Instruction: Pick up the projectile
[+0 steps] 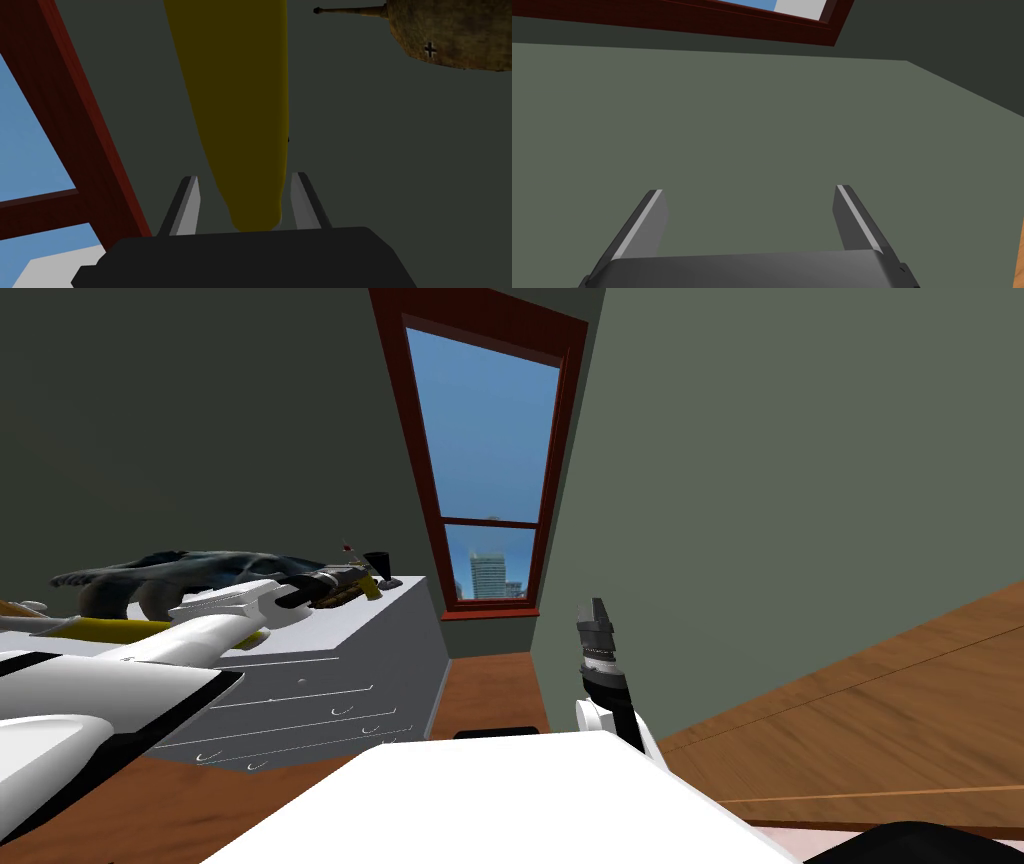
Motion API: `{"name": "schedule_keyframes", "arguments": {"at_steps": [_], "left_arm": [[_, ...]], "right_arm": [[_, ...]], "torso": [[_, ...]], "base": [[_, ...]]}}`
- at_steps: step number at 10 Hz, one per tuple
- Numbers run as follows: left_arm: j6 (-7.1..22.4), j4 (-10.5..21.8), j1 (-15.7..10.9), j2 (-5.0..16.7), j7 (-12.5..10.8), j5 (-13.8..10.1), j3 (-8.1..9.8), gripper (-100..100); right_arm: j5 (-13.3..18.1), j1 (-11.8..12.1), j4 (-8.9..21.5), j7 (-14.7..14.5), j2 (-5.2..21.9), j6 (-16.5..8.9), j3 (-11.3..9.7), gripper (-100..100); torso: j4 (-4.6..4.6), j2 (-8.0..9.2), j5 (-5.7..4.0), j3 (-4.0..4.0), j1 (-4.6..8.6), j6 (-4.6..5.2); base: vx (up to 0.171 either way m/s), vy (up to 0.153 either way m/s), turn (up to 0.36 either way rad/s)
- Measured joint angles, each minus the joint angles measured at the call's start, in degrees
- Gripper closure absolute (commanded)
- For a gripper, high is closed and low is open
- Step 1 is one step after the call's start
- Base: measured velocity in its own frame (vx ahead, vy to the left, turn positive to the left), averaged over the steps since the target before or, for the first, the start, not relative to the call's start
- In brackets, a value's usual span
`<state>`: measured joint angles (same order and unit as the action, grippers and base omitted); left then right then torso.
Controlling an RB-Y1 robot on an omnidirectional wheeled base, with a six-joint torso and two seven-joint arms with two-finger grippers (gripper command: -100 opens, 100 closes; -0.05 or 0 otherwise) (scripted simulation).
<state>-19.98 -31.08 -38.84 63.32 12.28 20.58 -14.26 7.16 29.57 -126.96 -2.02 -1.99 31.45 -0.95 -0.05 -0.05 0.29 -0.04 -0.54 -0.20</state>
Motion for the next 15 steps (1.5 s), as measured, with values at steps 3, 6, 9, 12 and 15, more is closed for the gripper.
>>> {"name": "schedule_keyframes", "arguments": {"at_steps": [3,6,9,12,15], "left_arm": [[0.00,-0.01,-0.02,-0.01,-0.06,-0.04,0.04,100],[0.10,-1.42,1.33,-0.74,-0.26,-0.34,1.33,100],[0.67,-7.33,6.86,-0.93,-0.37,-0.84,5.38,100],[0.89,-11.54,11.22,-2.73,-0.07,-1.41,9.37,100],[1.24,-17.57,16.76,-2.19,-0.45,-1.67,11.50,100]], "right_arm": [[0.00,0.00,0.00,0.00,0.00,0.00,0.00,0],[0.00,0.02,0.00,0.00,0.00,0.00,0.01,0],[0.00,0.00,0.00,0.00,0.00,0.00,0.00,0],[0.00,0.02,0.00,0.00,0.00,0.00,0.01,0],[0.00,0.00,0.00,0.00,0.00,0.00,0.00,0]], "torso": [[-0.03,-0.03,-0.01,-0.03,0.01,0.00],[-0.06,-0.35,0.03,-0.18,-0.17,-0.13],[-0.26,-0.38,0.22,-0.32,-0.16,0.18],[-0.60,-0.78,0.56,-0.68,-0.27,0.19],[-1.01,-0.57,1.02,-0.79,-0.11,0.46]], "base": [[0.000,0.000,0.000],[0.105,0.020,0.096],[0.042,0.021,-0.010],[0.116,0.025,0.087],[0.014,0.009,-0.010]]}}
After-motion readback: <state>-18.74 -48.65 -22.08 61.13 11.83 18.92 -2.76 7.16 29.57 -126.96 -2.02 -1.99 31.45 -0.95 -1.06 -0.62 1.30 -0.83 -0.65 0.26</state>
